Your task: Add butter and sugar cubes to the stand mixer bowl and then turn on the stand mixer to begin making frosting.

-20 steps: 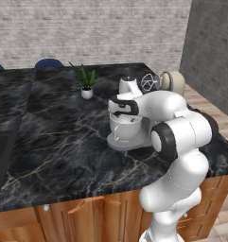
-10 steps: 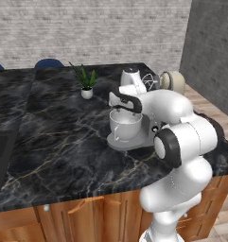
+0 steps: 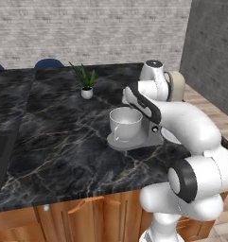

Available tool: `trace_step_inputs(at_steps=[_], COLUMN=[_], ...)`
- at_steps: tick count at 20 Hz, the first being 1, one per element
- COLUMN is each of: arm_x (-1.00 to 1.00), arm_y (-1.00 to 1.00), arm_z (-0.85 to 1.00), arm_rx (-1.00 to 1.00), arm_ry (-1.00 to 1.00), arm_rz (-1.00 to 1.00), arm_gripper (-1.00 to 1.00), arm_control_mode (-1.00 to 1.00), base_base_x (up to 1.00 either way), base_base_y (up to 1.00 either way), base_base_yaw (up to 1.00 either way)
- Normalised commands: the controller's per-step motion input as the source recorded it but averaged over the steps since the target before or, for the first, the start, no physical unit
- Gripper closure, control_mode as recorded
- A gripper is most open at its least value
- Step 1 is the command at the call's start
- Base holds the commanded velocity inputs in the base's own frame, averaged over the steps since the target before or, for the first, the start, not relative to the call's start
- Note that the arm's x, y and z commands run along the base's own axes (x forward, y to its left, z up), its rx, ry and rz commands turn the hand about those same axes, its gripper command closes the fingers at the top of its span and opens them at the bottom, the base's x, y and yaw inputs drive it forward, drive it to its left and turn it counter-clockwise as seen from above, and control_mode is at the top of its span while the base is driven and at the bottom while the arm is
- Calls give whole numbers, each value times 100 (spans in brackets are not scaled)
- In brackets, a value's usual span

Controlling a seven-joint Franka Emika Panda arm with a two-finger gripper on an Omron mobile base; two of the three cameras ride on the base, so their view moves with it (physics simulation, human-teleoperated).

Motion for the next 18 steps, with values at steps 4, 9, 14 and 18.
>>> trace_step_inputs(at_steps=[4,9,14,18], arm_x=[-57,-43,-19,0], arm_y=[-59,-55,-54,-72], arm_z=[51,44,31,16], arm_rx=[0,0,0,0], arm_ry=[-10,-11,-10,-18], arm_rz=[16,20,19,22], arm_gripper=[-100,-100,-100,-100], arm_control_mode=[-100,-100,-100,-100], base_base_x=[0,0,0,0], base_base_y=[0,0,0,0], base_base_yaw=[0,0,0,0])
